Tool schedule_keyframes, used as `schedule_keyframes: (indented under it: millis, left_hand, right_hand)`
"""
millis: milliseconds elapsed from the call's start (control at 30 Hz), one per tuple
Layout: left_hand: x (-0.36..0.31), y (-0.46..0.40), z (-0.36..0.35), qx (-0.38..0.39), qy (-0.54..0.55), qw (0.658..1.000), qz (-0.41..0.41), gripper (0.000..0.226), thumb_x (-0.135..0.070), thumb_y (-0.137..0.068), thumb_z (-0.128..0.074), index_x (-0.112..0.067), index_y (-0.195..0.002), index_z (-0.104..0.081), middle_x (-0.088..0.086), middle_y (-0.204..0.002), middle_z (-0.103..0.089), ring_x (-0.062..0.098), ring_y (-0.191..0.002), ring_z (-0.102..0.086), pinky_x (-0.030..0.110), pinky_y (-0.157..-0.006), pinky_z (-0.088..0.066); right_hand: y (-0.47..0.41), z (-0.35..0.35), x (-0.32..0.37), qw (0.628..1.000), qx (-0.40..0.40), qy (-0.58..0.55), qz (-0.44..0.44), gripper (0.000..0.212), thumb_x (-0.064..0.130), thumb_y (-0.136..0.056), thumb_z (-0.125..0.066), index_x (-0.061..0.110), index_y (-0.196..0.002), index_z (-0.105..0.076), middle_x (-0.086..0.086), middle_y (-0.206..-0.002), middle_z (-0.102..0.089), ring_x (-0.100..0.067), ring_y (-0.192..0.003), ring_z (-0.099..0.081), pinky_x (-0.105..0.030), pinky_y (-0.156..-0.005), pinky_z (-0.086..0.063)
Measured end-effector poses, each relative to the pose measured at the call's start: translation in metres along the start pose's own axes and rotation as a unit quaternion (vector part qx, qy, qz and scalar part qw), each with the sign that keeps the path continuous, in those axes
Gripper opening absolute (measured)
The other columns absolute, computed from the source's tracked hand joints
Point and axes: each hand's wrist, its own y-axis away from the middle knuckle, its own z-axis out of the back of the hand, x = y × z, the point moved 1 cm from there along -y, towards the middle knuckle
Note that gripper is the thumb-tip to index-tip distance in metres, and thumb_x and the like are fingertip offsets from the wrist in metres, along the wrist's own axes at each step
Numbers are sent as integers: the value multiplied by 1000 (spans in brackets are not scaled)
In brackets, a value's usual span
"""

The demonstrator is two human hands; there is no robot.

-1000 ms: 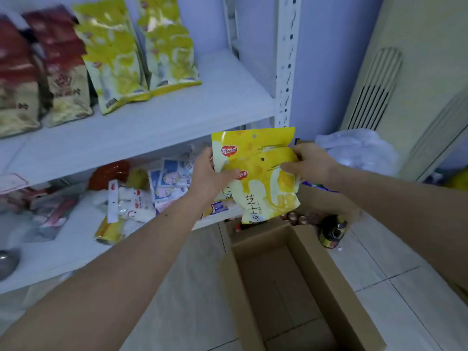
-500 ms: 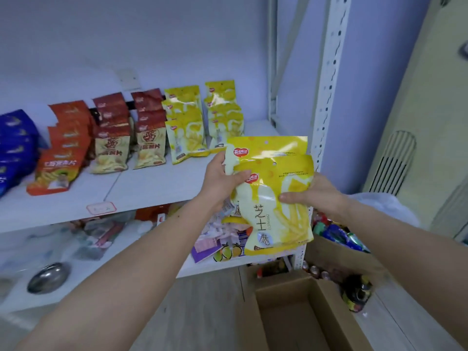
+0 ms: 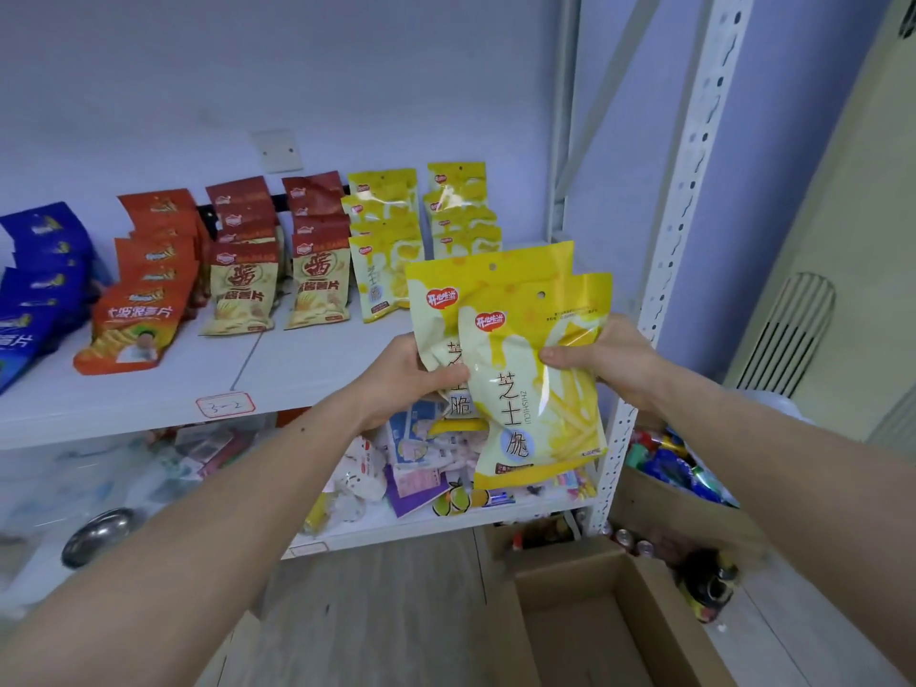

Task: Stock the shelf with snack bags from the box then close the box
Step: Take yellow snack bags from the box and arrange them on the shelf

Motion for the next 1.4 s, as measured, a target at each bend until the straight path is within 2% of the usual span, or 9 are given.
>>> schedule_keyframes:
  millis: [300, 700, 833, 933, 1000, 1133, 1267, 1333, 1400]
  left_hand:
    - [30, -23, 67, -95, 3, 992, 80, 31, -17, -86, -72, -13, -115, -64, 6, -107, -71, 17, -93, -69, 36, -76, -60]
    - [78, -153, 154, -171, -12, 974, 149, 48, -15, -85, -73, -12, -126, -48, 7, -111, -66, 17, -87, -66, 35, -61, -59]
    - [94, -195, 163, -181, 6, 968, 173, 41, -9, -87, -69, -12, -122, -49, 2, -94, -65, 14, -75, -64, 35, -58, -59]
    - [103, -217, 171, -177, 8, 965, 193, 41, -9, -87, -70, -7, -122, -49, 2, -90, -63, 14, -71, -64, 34, -56, -60]
    - [110, -229, 179, -174, 0, 963, 208, 41, -10, -86, -71, -6, -121, -49, 7, -95, -67, 17, -75, -68, 35, -58, -60]
    - [122, -250, 191, -200, 12, 956, 217, 57, -14, -81, -76, -7, -127, -42, 16, -117, -62, 25, -91, -69, 44, -65, -61]
    - [126, -265, 192, -243, -81, 943, 210, 74, -16, -84, -71, -12, -139, -22, 15, -113, -52, 31, -100, -61, 48, -78, -57]
    - [124, -270, 190, -260, -175, 924, 218, 86, -27, -83, -71, -16, -145, -13, 18, -129, -43, 38, -118, -49, 48, -93, -49]
    - [121, -270, 186, -254, -276, 901, 216, 99, -44, -80, -70, -17, -150, -7, 17, -147, -19, 37, -137, -22, 48, -106, -34]
  right_hand:
    - [-59, -8, 4, 992, -120, -3, -36, 44, 7, -65, -86, 10, -105, -68, -8, -96, -74, -22, -80, -72, -35, -61, -58]
    - [-207, -10, -9, 979, -144, 75, -121, 38, 20, -62, -90, 11, -93, -69, -13, -99, -72, -29, -85, -70, -47, -85, -55]
    - [-257, -4, -19, 974, -129, 100, -156, 37, 22, -61, -90, 15, -75, -57, -4, -68, -56, -18, -57, -51, -29, -52, -43]
    - [-292, 0, -25, 968, -116, 129, -180, 51, 26, -57, -93, 10, -89, -56, -8, -78, -55, -20, -65, -53, -29, -55, -44]
    - [-317, 0, -29, 964, -109, 139, -198, 68, 27, -54, -94, 4, -104, -55, -11, -91, -59, -24, -81, -60, -35, -69, -51]
    - [-357, -7, -34, 962, -100, 151, -205, 65, 26, -54, -94, 4, -98, -51, -11, -93, -54, -23, -84, -55, -37, -75, -50]
    - [-388, -14, -37, 959, -110, 168, -202, 93, 35, -38, -97, 0, -113, -55, -18, -109, -65, -28, -90, -64, -45, -84, -54]
    - [-400, -17, -40, 955, -136, 186, -185, 109, 45, -27, -96, 5, -119, -53, -15, -113, -65, -29, -95, -66, -46, -84, -56]
    - [-399, -27, -36, 948, -165, 210, -173, 109, 44, -43, -94, 8, -131, -39, -9, -126, -56, -29, -111, -59, -41, -90, -52]
